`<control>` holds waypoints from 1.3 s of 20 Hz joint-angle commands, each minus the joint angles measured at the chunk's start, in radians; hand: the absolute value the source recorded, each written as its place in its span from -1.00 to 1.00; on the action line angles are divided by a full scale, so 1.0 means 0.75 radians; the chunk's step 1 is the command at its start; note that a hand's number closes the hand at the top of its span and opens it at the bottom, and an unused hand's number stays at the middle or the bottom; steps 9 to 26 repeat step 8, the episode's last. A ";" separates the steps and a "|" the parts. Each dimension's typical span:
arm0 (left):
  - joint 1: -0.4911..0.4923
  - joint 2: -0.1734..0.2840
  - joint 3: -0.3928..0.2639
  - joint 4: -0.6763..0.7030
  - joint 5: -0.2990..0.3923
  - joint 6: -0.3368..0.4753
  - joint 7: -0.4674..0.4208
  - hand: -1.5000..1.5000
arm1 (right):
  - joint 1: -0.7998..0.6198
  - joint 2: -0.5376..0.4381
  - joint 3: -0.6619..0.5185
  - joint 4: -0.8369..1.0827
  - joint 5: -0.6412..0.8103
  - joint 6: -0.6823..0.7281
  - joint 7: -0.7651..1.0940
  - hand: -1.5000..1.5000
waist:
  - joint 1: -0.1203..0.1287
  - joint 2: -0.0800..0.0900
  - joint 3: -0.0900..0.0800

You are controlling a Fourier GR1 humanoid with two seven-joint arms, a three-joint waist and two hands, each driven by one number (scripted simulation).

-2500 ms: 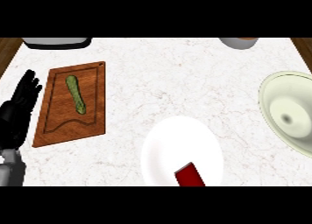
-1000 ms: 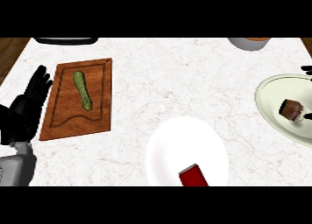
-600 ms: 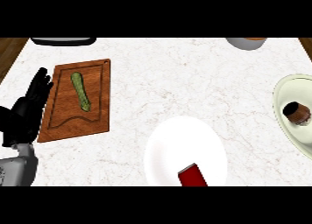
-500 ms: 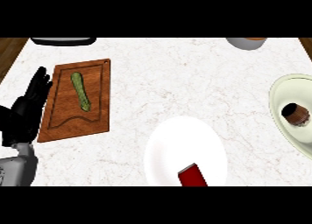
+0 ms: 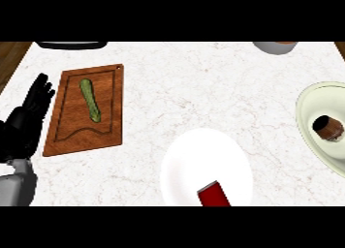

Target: Pick the cupcake from the plate and place it in the bowl

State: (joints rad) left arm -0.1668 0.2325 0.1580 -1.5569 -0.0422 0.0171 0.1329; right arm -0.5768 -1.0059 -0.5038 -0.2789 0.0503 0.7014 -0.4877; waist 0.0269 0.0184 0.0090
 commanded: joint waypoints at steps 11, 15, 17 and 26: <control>0.011 -0.020 -0.006 0.023 -0.009 0.008 -0.033 0.00 | 0.050 -0.063 -0.078 0.008 -0.142 0.395 -0.066 -1.00 | -0.010 -0.001 0.003; 0.011 -0.020 -0.006 0.023 -0.009 0.008 -0.033 0.00 | 0.050 -0.063 -0.078 0.008 -0.142 0.395 -0.066 -1.00 | -0.010 -0.001 0.003; 0.011 -0.020 -0.006 0.023 -0.009 0.008 -0.033 0.00 | 0.050 -0.063 -0.078 0.008 -0.142 0.395 -0.066 -1.00 | -0.010 -0.001 0.003; 0.011 -0.020 -0.006 0.023 -0.009 0.008 -0.033 0.00 | 0.050 -0.063 -0.078 0.008 -0.142 0.395 -0.066 -1.00 | -0.010 -0.001 0.003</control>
